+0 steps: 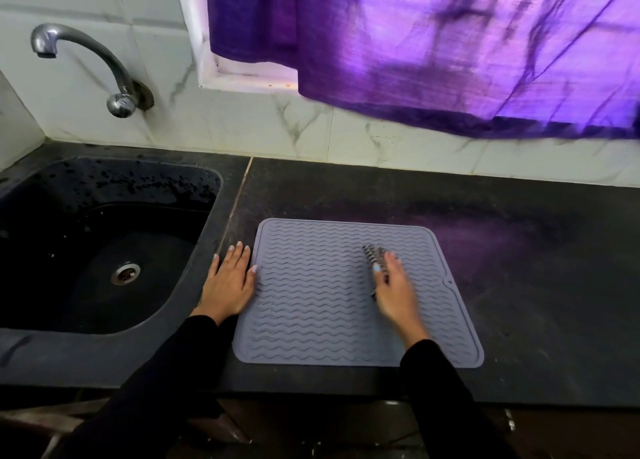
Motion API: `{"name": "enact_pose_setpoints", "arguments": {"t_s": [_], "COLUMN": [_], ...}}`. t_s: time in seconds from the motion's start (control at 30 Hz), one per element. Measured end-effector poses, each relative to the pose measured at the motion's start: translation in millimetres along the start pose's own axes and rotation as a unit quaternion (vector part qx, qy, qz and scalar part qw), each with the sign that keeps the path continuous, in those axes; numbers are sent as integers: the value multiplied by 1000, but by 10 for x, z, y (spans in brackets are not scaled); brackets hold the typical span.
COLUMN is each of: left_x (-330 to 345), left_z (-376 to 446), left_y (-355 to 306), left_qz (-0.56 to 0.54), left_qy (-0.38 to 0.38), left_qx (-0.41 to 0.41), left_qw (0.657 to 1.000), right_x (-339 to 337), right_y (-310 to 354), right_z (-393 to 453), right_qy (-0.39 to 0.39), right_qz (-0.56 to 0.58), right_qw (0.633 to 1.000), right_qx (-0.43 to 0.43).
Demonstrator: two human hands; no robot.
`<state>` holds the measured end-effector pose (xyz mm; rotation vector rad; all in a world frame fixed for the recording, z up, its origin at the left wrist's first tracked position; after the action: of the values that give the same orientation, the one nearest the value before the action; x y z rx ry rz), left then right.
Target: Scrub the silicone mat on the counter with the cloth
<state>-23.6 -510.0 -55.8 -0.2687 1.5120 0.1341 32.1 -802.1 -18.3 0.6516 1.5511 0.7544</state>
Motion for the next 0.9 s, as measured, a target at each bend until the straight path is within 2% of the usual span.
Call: {"name": "enact_pose_setpoints", "arguments": {"t_s": [0.07,0.1,0.17,0.3,0.4,0.47,0.5,0.53,0.57,0.6,0.63,0.67,0.7,0.77,0.83,0.9], "left_x": [38,47,66,80,85,80,77,68,59,53,48,45,40,35,39,49], "left_z": [12,-1,-10,5,9,14,19,9,1,2,-3,-9,-12,-13,-17,-11], "left_y": [3,-1,-2,1,-2,-4,-7,-8,-9,-9,-5,-3,-3,-2,2,12], "left_qz": [13,19,30,40,40,39,38,36,33,30,27,27,27,31,32,33], "left_qy": [2,-4,-16,-20,-17,-14,-12,-12,-12,-10,-6,-1,1,4,7,5], "left_qx": [1,2,2,5,8,8,8,8,9,9,9,10,9,9,10,11], "left_qw": [1000,1000,999,999,999,999,999,999,999,999,1000,1000,1000,999,999,999], "right_x": [213,260,295,268,196,103,53,2,-63,-132,-196,-244,-288,-301,-147,171], "right_y": [-45,-72,-123,-162,-168,-131,-122,-135,-123,-121,-137,-155,-120,37,202,235], "right_z": [-60,-69,-31,55,104,145,180,224,255,295,320,324,299,197,55,-51], "right_qy": [2,-15,-24,9,38,38,15,-13,-35,-52,-80,-110,-129,-155,-102,-16], "right_qz": [-174,-208,-227,-239,-201,-86,19,144,284,410,483,513,503,381,217,55], "right_qw": [983,975,971,969,977,995,1000,989,955,902,858,832,833,902,970,997], "right_qx": [-59,-73,-74,-63,-58,-28,-3,31,76,122,155,181,189,130,32,-44]}}
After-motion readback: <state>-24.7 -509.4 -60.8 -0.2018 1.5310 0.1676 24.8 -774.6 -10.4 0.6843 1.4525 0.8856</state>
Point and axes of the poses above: each hand's wrist, its own z-axis towards the middle knuckle, its own x-axis out of the palm, y = z × x, the point moved 2 cm from there along z, towards the middle knuckle, and after that the axes turned 13 degrees about z, right-handed, at the moved point
